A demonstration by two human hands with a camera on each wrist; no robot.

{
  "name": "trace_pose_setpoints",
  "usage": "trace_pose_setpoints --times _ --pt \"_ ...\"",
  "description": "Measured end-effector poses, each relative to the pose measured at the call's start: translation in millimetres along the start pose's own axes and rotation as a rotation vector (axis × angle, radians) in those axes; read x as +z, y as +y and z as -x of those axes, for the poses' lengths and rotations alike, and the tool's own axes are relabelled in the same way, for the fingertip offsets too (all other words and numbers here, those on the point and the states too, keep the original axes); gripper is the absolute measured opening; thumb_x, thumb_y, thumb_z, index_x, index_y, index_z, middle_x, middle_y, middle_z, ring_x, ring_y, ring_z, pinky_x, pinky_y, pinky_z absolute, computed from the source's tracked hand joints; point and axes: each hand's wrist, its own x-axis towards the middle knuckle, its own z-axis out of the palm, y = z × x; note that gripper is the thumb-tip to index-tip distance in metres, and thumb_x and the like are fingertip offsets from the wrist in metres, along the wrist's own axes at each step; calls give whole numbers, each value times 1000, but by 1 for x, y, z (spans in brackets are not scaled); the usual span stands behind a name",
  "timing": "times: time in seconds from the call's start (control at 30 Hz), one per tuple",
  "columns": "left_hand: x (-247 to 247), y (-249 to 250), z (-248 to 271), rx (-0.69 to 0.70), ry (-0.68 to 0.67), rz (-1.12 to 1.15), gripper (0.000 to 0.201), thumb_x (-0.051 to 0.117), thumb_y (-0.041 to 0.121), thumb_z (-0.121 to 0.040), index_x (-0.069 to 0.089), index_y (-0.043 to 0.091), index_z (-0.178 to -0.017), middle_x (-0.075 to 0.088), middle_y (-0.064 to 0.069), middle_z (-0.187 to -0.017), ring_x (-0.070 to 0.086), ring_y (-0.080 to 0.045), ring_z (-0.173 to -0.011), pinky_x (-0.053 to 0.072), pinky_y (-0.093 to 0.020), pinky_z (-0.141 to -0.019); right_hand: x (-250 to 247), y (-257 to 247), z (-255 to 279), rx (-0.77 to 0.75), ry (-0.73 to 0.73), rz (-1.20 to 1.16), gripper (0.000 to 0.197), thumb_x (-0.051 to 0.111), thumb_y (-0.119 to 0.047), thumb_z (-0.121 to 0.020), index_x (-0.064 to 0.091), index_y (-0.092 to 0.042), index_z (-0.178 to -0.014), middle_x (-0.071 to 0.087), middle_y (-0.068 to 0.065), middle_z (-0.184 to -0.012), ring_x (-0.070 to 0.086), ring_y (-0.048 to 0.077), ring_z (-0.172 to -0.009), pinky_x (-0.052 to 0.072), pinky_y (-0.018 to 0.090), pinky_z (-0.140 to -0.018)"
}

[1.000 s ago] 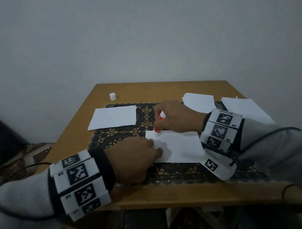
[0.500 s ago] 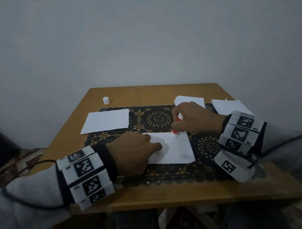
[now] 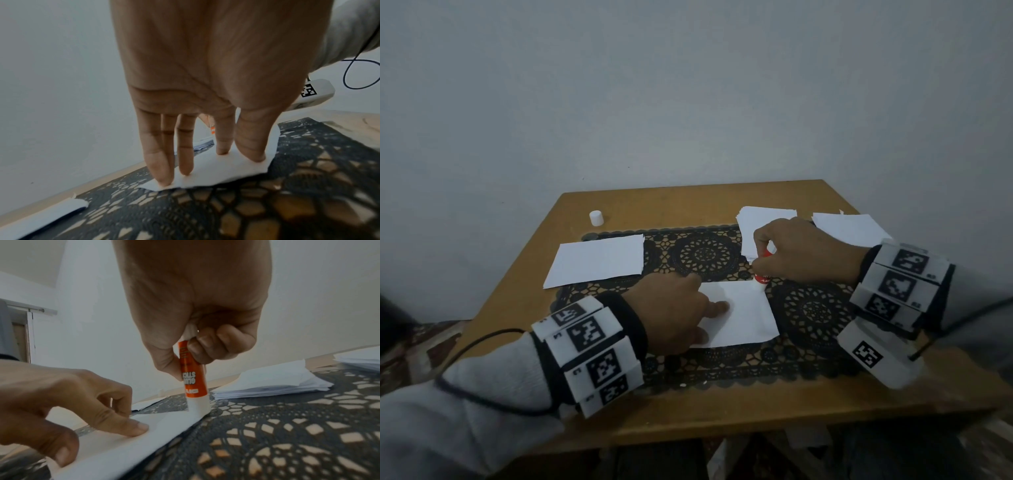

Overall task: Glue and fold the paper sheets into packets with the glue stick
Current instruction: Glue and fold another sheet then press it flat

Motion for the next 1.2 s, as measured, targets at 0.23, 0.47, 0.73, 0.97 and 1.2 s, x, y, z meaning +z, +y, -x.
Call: trace_pose_setpoints --times 0.23,0.47,0.73,0.97,1.2 --pt "2 1 -3 28 -11 49 61 48 41 -96 21 33 -150 39 -9 -126 41 -25 -114 46 -36 -90 -20 -2 3 4 112 -66 19 68 -32 -80 58 -23 -66 61 -8 -86 57 14 -86 46 35 -77" --pt "-1 -1 -4 32 -38 48 61 49 42 -95 23 34 -149 39 -7 -126 41 -25 -116 45 -39 -95 10 -6 5 -45 34 -73 12 65 -26 -85 66 -15 -80 66 -4 -92 61 14 -83 52 35 -78" --pt "0 -1 -4 31 -39 50 61 49 44 -95 24 34 -149 39 -8 -125 41 -25 -115 46 -39 -95 7 -10 12 -46 -31 -103 17 64 -27 -84 64 -13 -75 67 0 -84 63 20 -77 54 43 -75" --pt "-2 0 -7 24 -48 61 61 52 43 -94 26 33 -149 39 -8 -125 43 -25 -115 46 -40 -95 7 -18 35 -18 -121 -105 17 68 -31 -82 66 -15 -75 67 -2 -84 62 16 -83 54 40 -79" --pt "-3 -3 -7 34 -5 134 58 56 43 -92 36 33 -145 44 -2 -121 44 -20 -112 43 -31 -91 5 -17 42 -10 -178 -136 18 67 -31 -83 66 -18 -71 66 -3 -83 60 16 -84 54 43 -82"
